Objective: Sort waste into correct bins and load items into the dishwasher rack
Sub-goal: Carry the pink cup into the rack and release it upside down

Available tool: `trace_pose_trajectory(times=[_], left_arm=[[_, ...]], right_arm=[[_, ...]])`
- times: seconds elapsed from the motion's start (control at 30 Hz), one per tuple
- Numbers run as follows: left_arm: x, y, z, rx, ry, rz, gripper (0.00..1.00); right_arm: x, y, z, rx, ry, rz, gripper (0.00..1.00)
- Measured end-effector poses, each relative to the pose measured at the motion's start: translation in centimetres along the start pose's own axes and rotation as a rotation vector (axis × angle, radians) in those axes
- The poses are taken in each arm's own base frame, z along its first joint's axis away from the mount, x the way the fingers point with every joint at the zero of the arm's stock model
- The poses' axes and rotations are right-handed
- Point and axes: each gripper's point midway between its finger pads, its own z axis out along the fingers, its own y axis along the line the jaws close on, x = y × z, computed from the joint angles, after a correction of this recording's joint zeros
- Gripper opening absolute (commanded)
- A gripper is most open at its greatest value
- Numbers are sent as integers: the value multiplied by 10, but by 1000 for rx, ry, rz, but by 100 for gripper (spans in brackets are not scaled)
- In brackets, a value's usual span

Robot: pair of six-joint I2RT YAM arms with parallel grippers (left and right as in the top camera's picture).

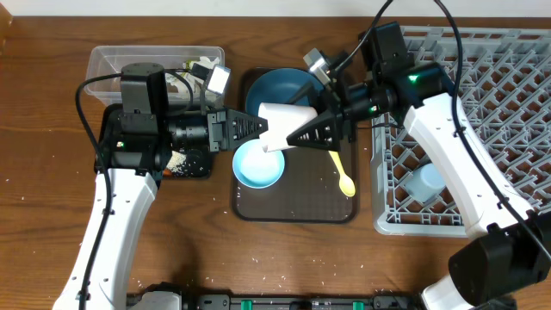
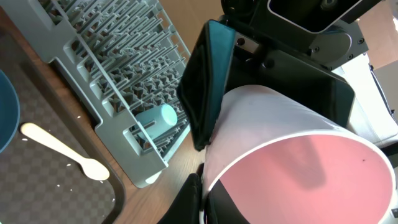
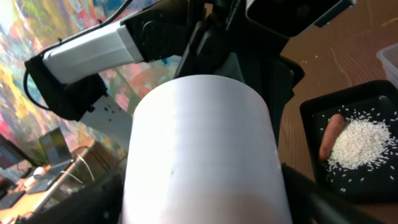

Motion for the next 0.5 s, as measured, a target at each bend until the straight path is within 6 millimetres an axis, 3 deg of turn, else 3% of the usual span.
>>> trace_pose_trajectory(times=[0.1, 0.23, 0.37, 0.5], left_arm=[[0, -1, 0, 2, 1, 1, 6], [0, 0, 0, 1, 0, 2, 6], [0, 0, 0, 1, 0, 3, 12], [0, 0, 0, 0, 0, 2, 14]], right_arm=[[1, -1, 0, 5, 2, 1, 57], [0, -1, 0, 7, 3, -5, 54], [-1, -2, -2, 11, -1, -15, 53], [-6, -9, -19, 44, -31, -17, 53]])
